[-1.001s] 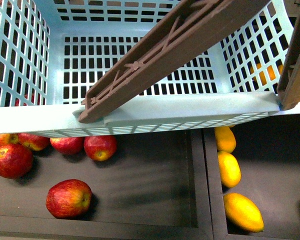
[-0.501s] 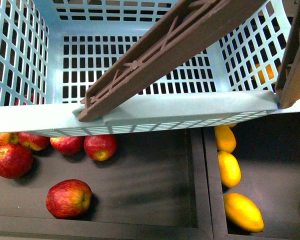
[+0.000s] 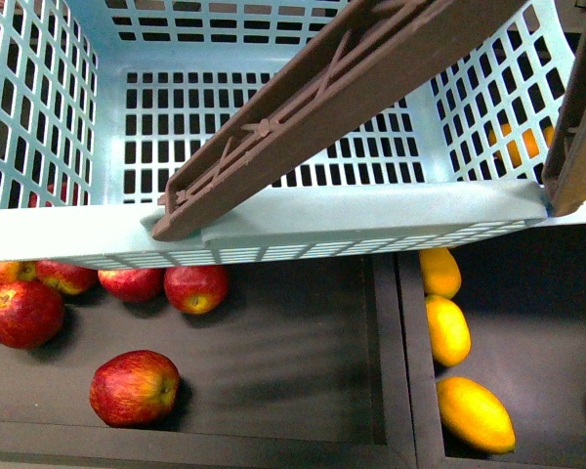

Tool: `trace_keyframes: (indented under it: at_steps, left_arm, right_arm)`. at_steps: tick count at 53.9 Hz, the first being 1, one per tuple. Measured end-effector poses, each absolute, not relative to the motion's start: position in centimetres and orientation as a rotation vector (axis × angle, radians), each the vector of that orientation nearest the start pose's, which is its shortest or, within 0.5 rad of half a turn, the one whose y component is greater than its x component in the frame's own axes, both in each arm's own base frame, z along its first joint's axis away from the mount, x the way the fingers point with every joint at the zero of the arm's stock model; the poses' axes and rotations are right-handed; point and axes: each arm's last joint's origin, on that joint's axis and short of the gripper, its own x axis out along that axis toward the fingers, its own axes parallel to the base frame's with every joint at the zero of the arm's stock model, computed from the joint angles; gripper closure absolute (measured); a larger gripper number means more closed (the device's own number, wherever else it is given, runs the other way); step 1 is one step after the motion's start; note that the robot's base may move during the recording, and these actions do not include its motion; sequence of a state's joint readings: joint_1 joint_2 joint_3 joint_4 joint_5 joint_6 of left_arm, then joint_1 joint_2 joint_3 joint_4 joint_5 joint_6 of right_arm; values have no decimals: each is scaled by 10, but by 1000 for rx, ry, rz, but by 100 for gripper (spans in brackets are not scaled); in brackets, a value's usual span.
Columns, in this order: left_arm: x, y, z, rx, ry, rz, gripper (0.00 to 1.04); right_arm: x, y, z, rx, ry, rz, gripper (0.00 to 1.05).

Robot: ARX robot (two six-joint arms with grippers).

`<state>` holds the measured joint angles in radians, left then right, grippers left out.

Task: Pick lemon and mango into basket

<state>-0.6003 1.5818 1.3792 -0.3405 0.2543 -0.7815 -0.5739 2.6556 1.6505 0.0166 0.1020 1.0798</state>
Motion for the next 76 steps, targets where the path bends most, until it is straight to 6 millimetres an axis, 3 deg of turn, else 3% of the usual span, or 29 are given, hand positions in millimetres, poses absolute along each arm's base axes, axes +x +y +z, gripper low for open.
trace_keyframes:
  at_steps: [13, 23, 37, 48, 58, 76]
  left_arm:
    - [290, -208, 327, -618, 841, -570, 101]
    - [290, -208, 327, -618, 841, -570, 101]
    - [290, -208, 327, -618, 841, -569, 101]
    - [290, -208, 327, -618, 841, -570, 101]
    - [290, -208, 327, -618, 841, -570, 101]
    - [290, -208, 327, -618, 841, -569, 101]
  right_arm:
    - [418, -274, -32, 1160, 557, -1101, 9]
    - [417, -274, -34, 1143, 566, -1091, 34]
    - [402, -269, -32, 1148, 576, -1056, 34]
    - [382, -258, -19, 1113, 583, -943, 34]
    - [360, -241, 18, 1015, 560, -703, 34]
    - [294, -206, 116, 768, 480, -263, 34]
